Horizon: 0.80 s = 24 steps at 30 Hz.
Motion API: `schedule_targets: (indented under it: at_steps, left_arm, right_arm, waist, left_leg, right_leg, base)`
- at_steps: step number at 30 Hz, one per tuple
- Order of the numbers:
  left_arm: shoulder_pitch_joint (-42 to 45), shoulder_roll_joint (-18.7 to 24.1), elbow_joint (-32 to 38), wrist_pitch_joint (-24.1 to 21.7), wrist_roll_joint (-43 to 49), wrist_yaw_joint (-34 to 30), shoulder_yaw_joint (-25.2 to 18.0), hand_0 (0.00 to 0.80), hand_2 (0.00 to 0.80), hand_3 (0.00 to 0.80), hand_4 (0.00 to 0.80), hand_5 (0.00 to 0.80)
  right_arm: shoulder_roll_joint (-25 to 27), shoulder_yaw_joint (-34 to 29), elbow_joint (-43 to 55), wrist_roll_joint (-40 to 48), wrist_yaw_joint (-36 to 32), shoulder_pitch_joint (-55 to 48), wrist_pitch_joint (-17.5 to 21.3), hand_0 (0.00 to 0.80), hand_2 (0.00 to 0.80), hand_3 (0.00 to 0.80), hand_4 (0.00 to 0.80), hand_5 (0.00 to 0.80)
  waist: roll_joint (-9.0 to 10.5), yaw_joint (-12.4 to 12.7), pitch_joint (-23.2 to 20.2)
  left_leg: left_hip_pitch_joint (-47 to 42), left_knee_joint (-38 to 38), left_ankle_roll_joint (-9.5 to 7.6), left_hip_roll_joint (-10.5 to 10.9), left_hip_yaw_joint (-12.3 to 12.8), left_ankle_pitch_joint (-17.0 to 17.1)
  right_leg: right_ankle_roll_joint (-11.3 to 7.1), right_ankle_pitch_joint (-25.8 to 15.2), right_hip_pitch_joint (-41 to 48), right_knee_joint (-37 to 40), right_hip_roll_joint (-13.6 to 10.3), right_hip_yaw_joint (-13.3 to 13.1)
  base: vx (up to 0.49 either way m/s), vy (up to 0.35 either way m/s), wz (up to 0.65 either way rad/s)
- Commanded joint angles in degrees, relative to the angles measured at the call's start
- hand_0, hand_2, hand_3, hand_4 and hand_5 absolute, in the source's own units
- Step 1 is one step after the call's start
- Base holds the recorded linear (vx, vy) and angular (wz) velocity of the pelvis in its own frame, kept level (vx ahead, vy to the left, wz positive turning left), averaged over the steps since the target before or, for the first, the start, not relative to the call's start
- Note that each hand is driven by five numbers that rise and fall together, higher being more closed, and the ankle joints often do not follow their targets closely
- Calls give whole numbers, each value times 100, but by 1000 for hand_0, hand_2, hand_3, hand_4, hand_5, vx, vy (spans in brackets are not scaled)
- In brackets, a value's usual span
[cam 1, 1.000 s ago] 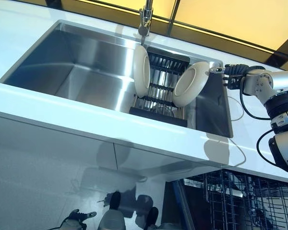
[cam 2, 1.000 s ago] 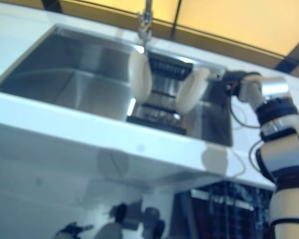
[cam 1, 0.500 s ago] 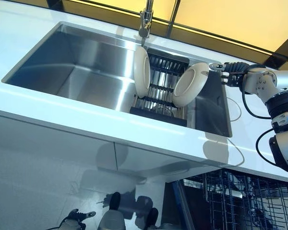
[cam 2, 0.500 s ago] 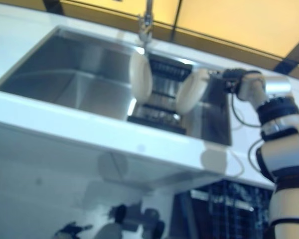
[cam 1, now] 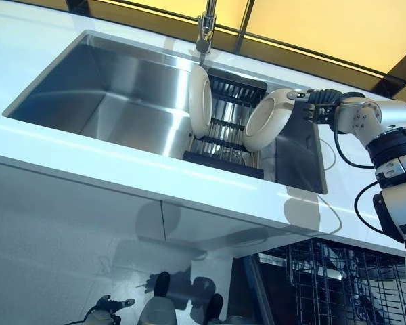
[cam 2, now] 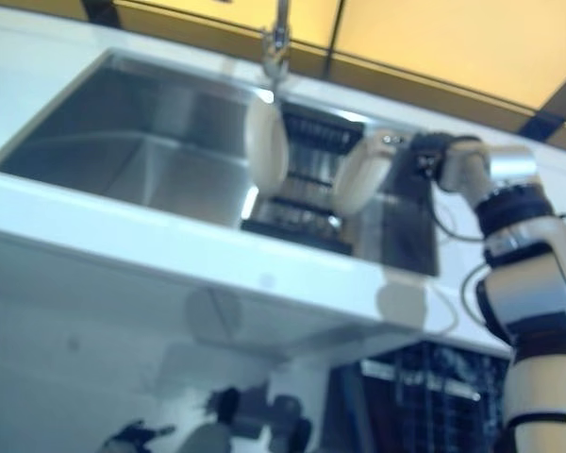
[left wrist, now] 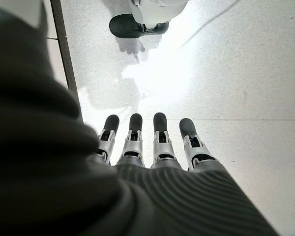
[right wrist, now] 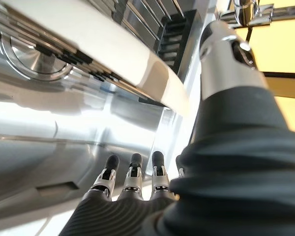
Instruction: Take plates into dishwasher
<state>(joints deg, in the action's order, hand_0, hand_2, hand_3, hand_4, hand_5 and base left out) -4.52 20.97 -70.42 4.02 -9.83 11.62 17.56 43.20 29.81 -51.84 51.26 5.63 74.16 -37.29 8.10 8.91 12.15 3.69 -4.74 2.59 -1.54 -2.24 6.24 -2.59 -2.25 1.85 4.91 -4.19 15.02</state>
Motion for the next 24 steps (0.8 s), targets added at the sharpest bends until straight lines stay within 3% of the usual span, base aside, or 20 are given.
schedule_targets:
  at_steps: [1,24]
  left_arm:
    - [-80,125,-64,-180,-175,177,330,0,0,0,0,0]
    - [-114,97,88,-336,-476,209,310,0,0,0,0,0]
  right_arm:
    - [213,161,268,-43,-5,252,183,0,0,0,0,0]
    - [-4,74,272,-60,-133,34,104,0,0,0,0,0]
  waist:
    - [111,29,7]
    - [80,101,298]
  left_leg:
    - [-29,-26,201,-219,159,-232]
    - [139,-26,158,-177,55,-200]
  right_leg:
    - [-459,-156,42,-45,-380,23]
    - [-447,-198,-152,-122,-407,67]
  base:
    - [0,0,0]
    - [-1,5,2]
